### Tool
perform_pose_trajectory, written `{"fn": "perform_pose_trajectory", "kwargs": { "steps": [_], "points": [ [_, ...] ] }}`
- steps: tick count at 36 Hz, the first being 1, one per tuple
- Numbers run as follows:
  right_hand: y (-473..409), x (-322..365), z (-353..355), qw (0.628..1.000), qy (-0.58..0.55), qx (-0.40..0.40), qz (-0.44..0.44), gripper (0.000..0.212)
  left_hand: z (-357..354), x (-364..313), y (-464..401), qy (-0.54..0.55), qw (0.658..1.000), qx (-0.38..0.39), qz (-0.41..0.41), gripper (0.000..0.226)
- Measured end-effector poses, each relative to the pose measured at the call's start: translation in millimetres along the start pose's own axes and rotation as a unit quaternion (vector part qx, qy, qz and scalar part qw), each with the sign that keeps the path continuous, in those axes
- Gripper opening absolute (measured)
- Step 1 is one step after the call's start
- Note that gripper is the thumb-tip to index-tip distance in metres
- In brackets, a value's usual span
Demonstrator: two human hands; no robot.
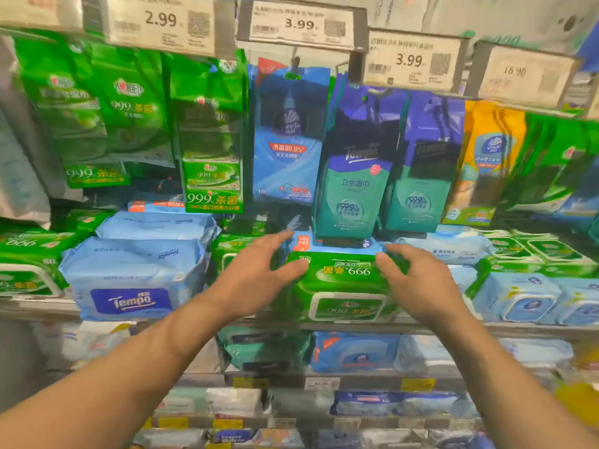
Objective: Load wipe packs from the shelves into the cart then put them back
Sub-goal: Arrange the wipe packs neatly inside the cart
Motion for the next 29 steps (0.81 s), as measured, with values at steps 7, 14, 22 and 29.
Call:
{"fn": "perform_pose_trajectory", "kwargs": {
  "steps": [7,14,22,29],
  "points": [
    [-9.6,-34.1,-21.9,0.959,-0.272,-0.061,-0.046,0.021,-33.8,8.1,1.7,0.314,0.942,-0.076,0.087,0.093],
    [-8.1,-50.6,-48.6,0.788,-0.590,-0.067,-0.163,0.032,-58.8,8.1,2.7,0.380,0.909,-0.108,0.136,0.081],
    [-6.8,-61.4,-57.6,0.815,-0.541,-0.073,-0.194,0.033,-77.9,25.7,-3.0,0.415,0.878,-0.158,0.177,0.102],
    [-2.1,-51.8,-71.2,0.784,-0.580,0.003,-0.221,0.041,-89.5,36.0,-4.0,0.382,0.884,-0.141,0.231,0.086]
  ]
}}
Point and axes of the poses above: each hand's wrist, its own y-axis away from the middle knuckle, its own z-axis out of the back of the hand, x = y × z, the point moved 5 cm from there along -y, towards the middle knuckle, and after that the axes turned 3 degrees about -y, right-handed, at the moved point
